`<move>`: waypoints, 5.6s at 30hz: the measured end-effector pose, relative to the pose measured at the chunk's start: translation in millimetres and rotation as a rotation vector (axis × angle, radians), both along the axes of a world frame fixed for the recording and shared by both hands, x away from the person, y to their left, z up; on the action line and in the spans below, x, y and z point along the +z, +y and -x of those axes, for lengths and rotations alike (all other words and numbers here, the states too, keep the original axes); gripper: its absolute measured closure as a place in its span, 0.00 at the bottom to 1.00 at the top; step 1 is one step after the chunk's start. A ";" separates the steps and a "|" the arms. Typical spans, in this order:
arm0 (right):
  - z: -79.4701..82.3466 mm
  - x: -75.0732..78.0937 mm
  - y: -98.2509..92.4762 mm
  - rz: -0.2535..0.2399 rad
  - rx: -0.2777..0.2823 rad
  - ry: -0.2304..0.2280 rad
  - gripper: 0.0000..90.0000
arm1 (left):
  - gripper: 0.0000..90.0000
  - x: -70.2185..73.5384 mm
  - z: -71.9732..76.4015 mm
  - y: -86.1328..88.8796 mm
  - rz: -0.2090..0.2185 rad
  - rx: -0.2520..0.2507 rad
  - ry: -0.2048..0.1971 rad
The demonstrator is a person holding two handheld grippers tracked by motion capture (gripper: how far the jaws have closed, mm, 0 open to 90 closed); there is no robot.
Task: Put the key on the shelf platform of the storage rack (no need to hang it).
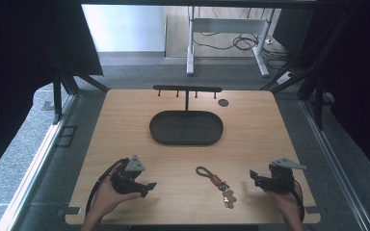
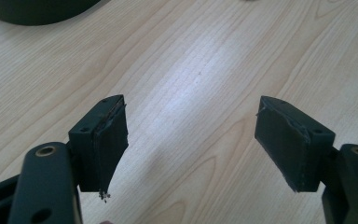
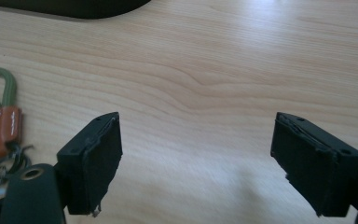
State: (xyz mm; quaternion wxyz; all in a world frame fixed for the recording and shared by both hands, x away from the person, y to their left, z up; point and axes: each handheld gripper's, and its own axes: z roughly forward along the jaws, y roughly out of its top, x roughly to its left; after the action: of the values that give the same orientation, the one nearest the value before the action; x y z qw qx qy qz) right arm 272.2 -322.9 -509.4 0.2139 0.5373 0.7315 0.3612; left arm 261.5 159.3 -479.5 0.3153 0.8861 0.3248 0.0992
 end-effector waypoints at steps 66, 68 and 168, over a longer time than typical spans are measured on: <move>15.4 38.3 -8.3 0.008 0.166 0.032 0.38 | 0.29 0.1 -0.1 -4.6 0.069 -0.068 0.020; 15.2 41.9 -6.7 0.023 0.181 0.045 0.39 | 0.29 1.5 0.3 -5.3 0.064 -0.065 0.009; -34.6 4.5 151.3 0.364 0.543 0.349 0.73 | 0.29 0.0 5.2 -11.4 0.045 -0.052 -0.003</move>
State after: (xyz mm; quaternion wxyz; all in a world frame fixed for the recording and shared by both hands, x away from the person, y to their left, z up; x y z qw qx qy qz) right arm 306.8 -171.5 -504.8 0.0745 0.3304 0.9251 0.1717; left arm 256.3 147.9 -479.5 0.3380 0.8869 0.3033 0.0851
